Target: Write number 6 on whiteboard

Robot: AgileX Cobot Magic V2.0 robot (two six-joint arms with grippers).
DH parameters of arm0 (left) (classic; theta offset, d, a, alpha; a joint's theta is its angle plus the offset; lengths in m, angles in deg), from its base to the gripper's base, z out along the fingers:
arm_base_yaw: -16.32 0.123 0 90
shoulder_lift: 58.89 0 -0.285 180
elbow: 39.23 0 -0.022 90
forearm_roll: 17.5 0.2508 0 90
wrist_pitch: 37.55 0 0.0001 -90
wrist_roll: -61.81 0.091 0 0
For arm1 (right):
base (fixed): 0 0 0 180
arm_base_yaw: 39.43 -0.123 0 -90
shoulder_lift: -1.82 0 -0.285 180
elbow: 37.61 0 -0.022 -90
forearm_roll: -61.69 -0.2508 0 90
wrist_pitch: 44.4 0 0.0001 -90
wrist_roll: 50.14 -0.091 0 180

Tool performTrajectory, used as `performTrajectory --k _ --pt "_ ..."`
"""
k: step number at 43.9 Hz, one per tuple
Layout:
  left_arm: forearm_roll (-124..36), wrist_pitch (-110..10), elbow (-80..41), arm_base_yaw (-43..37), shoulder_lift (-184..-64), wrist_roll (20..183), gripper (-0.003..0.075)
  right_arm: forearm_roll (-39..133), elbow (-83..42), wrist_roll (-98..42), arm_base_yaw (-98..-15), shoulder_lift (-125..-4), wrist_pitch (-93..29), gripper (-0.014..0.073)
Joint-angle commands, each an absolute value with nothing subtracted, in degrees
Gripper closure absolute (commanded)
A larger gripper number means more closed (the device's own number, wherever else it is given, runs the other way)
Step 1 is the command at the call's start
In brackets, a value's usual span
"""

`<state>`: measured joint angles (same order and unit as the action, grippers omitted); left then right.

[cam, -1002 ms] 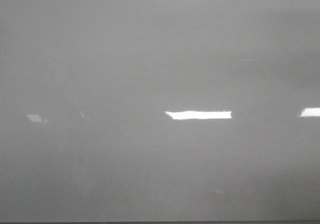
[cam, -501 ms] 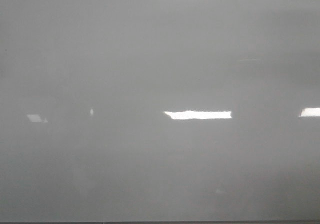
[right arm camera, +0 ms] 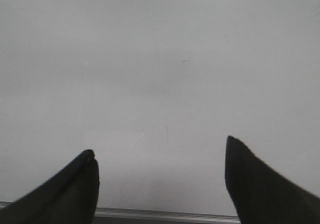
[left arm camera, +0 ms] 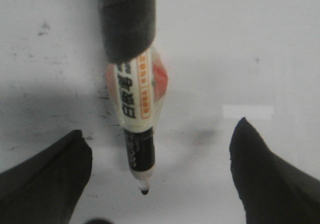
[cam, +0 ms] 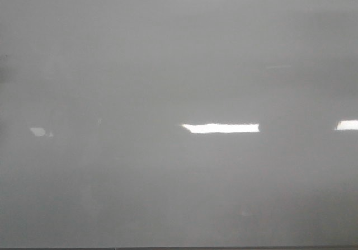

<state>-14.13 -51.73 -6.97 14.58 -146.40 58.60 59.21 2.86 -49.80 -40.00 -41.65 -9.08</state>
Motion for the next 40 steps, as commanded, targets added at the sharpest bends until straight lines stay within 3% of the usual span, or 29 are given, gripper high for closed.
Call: performTrajectory --k 1,7,25,32,40 --pt "-14.5 -47.8 -10.0 14.2 -146.9 58.7 0.0169 59.1 1.4 -49.3 -40.0 -42.0 -12.6 0.0044" --pt "-14.3 -47.3 -10.8 14.2 -148.7 58.7 0.0236 59.1 1.4 -49.3 -40.0 -42.0 -12.6 0.0044" --pt "-14.3 -46.7 -11.1 14.2 -150.3 58.7 0.0581 59.1 1.4 -49.3 -40.0 -42.0 -12.6 0.0044" --pt "-14.3 -51.3 -11.4 14.2 -149.2 58.7 0.0657 59.1 1.4 -49.3 -40.0 -42.0 -13.2 0.0044" --pt "-14.2 -64.3 -14.3 14.2 -145.4 59.5 0.0715 58.7 -0.1 -49.3 -40.0 -42.0 -11.2 0.0044"
